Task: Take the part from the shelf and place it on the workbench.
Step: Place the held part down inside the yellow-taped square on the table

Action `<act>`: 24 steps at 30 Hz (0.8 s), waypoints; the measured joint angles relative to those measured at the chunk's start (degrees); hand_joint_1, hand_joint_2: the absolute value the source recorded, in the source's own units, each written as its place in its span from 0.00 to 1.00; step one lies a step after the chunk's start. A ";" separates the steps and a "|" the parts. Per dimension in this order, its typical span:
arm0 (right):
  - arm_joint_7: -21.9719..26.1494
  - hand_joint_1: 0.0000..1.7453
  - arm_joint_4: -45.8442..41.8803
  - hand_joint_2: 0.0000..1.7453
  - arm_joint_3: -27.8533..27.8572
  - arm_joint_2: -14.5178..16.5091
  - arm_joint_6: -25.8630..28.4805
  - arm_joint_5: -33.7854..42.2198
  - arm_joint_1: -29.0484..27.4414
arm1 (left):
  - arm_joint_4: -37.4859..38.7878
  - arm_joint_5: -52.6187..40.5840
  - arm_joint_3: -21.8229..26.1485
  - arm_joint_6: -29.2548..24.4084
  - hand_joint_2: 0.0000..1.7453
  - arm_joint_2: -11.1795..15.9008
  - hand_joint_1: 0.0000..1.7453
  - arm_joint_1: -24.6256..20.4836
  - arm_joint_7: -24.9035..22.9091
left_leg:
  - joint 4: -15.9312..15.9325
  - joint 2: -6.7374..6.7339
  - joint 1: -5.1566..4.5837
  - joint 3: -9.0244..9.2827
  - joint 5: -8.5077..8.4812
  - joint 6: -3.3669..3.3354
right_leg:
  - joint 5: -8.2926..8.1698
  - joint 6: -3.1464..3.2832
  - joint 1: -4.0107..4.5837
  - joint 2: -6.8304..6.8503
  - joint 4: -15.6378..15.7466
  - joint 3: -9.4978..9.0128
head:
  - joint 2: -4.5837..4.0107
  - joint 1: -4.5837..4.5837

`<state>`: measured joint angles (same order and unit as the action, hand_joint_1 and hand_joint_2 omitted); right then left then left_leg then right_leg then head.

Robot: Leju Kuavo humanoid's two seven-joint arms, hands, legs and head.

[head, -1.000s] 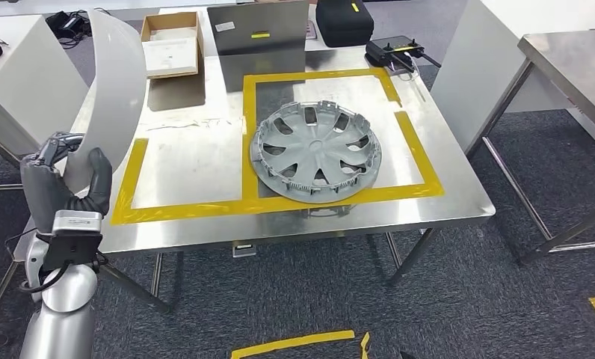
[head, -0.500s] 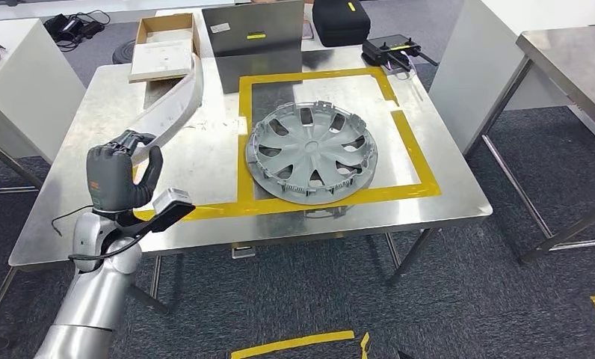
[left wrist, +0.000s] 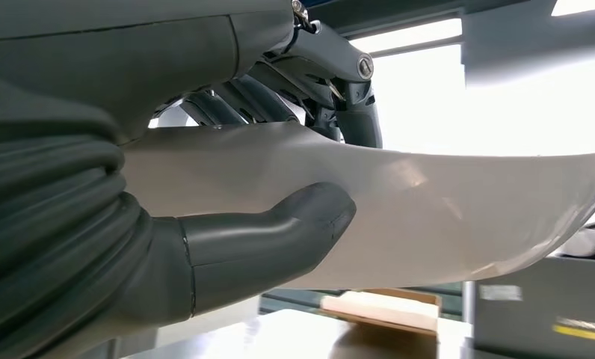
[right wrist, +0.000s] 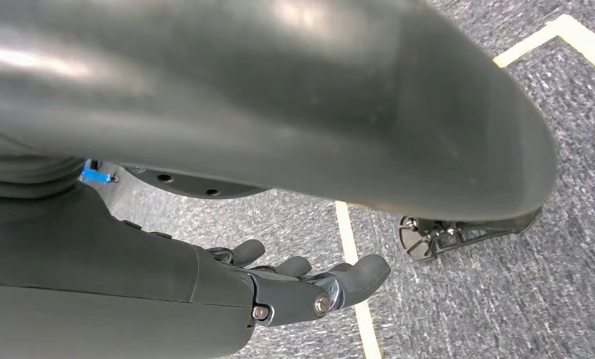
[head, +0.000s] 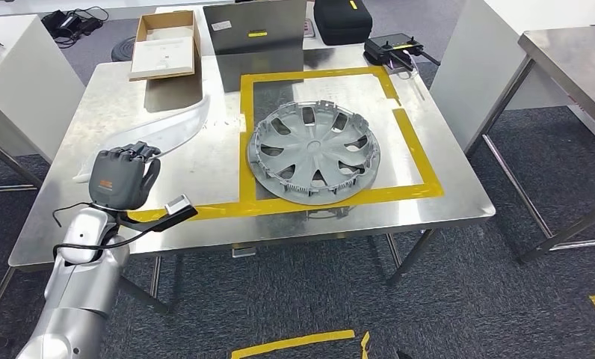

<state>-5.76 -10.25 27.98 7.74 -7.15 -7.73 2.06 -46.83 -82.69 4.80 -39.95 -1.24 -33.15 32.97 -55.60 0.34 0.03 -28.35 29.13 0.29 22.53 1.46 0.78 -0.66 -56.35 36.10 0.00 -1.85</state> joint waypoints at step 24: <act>1.99 0.00 0.00 0.00 3.81 -0.01 -1.86 2.29 0.00 | 3.01 0.51 12.70 -0.13 0.00 -3.03 0.00 -3.54 2.51 | 0.00 0.00 0.00 0.03 0.02 -0.02 | 0.02 -0.04 -0.01 0.01 0.02 -0.05 | 0.00 -0.03</act>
<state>-3.76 -10.25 31.80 7.73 -9.01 -5.44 2.06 -43.82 -82.18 17.50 -40.09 -4.27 -36.69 35.48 -55.60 0.34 0.02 -28.32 29.15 0.27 22.55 1.42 0.77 -0.65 -56.33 36.06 0.00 -1.88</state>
